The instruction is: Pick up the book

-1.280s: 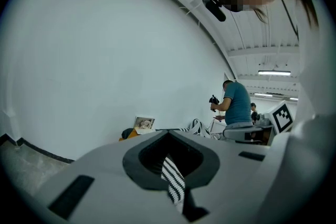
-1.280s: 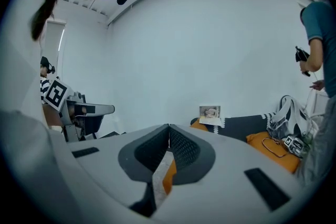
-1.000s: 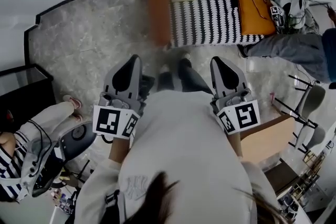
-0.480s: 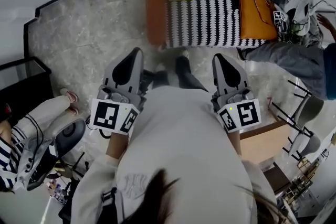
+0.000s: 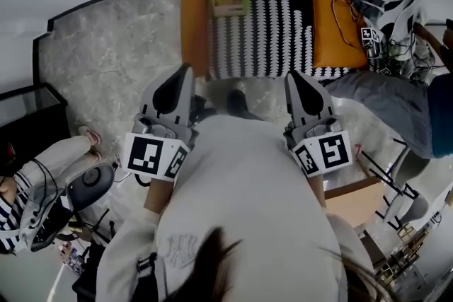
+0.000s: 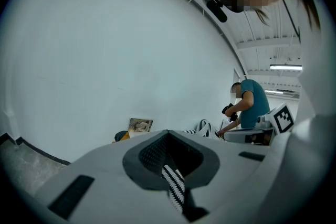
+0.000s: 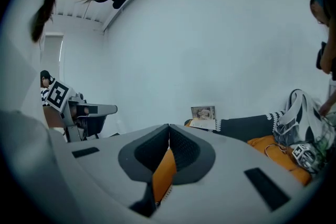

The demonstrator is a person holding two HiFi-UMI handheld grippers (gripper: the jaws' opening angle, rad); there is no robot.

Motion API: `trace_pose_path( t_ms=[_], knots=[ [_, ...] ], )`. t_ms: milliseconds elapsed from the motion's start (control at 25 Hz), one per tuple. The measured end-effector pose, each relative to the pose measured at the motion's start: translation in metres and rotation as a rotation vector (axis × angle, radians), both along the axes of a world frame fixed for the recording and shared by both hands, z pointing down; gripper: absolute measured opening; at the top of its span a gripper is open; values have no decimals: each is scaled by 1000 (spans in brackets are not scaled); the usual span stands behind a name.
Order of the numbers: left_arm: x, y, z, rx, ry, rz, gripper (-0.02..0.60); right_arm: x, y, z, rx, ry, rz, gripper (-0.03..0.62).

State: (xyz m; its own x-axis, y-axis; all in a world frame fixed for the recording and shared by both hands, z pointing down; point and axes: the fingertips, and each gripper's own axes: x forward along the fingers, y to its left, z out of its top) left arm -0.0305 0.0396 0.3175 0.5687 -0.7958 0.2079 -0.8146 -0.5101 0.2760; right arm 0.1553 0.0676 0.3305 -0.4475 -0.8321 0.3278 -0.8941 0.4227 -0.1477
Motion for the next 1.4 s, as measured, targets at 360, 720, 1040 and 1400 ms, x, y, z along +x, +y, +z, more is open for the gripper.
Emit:
trace_pose_path(
  t_ms=[360,720,1040,1400],
  knots=[
    [38,-16,-13,53,-49,-42,9,50,-20,0,19,-37,-16,18],
    [34,-21,-26,78,-107,-113,9,68,-30,1,12,-93,-21,18],
    [35,-37,-14,43,-106,-94,9,68,-39,9,-29,-94,2,18],
    [24,-104,-8,40,-98,-61,9,43,-104,6,-22,-88,2,18]
  ],
)
